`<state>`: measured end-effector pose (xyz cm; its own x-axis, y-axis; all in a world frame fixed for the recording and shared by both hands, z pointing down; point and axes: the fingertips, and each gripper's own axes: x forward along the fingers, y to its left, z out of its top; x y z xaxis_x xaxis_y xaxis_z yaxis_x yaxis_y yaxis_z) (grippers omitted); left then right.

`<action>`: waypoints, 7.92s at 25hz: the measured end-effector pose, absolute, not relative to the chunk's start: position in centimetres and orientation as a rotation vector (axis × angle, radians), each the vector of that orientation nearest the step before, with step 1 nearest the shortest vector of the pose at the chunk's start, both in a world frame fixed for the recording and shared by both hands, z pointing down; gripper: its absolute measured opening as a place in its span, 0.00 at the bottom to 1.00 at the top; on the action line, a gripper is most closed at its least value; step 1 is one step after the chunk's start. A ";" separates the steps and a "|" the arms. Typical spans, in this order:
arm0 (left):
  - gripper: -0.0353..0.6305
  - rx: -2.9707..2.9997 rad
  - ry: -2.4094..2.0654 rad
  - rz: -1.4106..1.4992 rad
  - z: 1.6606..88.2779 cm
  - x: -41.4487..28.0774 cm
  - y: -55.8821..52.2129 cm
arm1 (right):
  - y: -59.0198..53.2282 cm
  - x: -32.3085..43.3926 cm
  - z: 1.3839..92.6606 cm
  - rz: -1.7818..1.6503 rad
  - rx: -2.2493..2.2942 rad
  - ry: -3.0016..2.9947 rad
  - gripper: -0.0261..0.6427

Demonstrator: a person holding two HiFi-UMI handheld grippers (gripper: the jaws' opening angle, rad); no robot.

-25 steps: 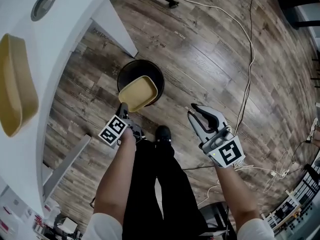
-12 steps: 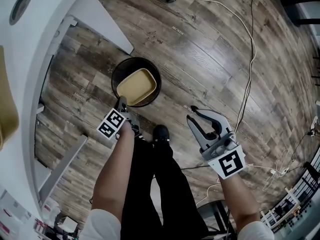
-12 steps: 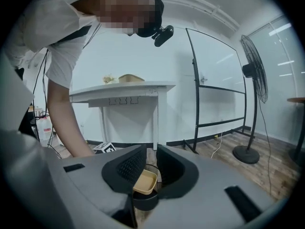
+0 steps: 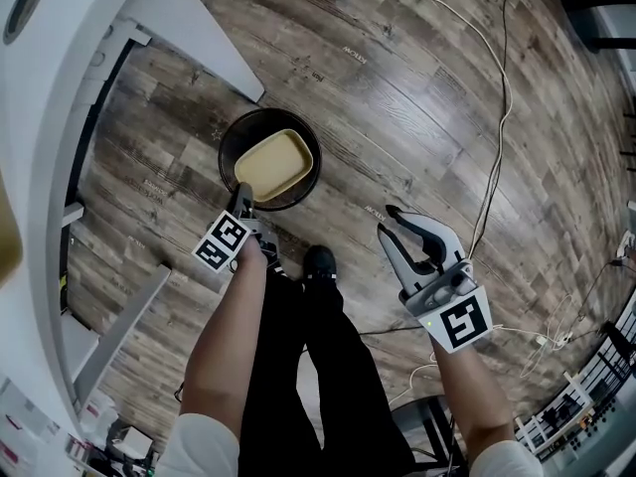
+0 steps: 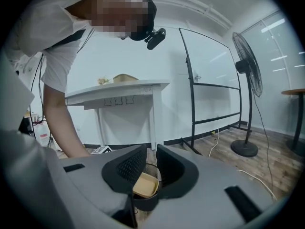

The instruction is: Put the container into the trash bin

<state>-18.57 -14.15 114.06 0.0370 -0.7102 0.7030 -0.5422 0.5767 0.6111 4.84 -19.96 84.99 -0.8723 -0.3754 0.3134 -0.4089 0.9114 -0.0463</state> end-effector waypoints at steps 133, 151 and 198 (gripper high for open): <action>0.09 2.166 -0.778 1.043 56.3 -34.5 -29.0 | -32.2 -2.5 39.0 0.107 1.250 -2.758 0.23; 0.08 2.011 -1.288 0.674 46.7 -21.7 -25.8 | -32.4 12.6 35.4 -0.144 1.071 -2.986 0.19; 0.08 0.720 -1.680 -0.343 103.0 -15.7 -11.8 | -32.9 2.4 81.9 0.396 0.276 -2.814 0.19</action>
<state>-15.66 -11.76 103.02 -0.0927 -0.6265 0.7739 -0.2727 0.7635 0.5854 2.43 -32.92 81.94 -0.9409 -0.1471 0.3052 -0.2257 0.9440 -0.2408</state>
